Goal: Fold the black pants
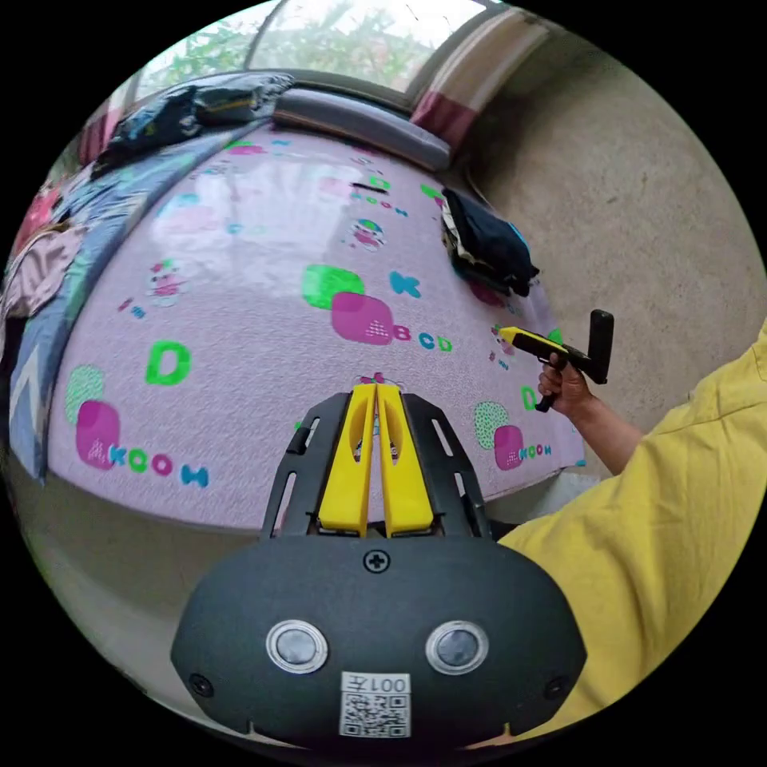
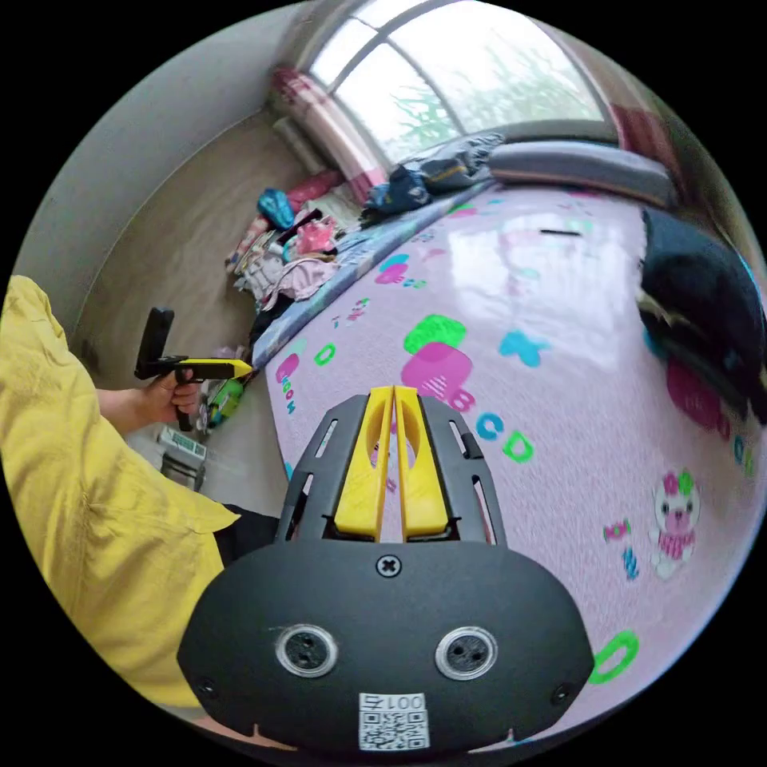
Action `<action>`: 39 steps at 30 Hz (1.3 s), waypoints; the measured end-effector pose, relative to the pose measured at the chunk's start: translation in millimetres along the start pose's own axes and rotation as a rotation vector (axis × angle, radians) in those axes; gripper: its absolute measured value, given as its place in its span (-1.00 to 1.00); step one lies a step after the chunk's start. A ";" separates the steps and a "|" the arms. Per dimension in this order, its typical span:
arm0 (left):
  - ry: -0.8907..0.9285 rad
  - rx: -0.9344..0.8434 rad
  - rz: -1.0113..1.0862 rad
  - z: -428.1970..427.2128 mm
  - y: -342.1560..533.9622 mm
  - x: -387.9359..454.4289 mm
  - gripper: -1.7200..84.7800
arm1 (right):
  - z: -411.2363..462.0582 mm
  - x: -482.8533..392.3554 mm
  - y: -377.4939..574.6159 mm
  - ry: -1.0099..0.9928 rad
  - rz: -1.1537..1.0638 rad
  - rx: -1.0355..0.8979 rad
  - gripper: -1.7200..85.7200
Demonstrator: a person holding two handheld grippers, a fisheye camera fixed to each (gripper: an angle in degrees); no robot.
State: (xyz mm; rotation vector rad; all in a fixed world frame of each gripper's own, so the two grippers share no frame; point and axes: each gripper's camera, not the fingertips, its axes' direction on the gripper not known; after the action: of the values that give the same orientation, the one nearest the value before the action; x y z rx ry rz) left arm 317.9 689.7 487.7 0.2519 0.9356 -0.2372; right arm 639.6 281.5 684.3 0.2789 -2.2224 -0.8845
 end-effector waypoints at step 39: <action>-0.159 0.449 -0.464 -887.0 151.7 13.3 -0.99 | 812.4 33.8 476.6 -0.328 -0.417 -0.163 -0.95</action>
State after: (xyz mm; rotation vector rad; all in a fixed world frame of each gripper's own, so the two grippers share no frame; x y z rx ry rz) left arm -302.3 1110.6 -10.4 0.4200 0.7638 -0.8874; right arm 81.5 1037.2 608.6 0.5677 -2.4134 -1.4136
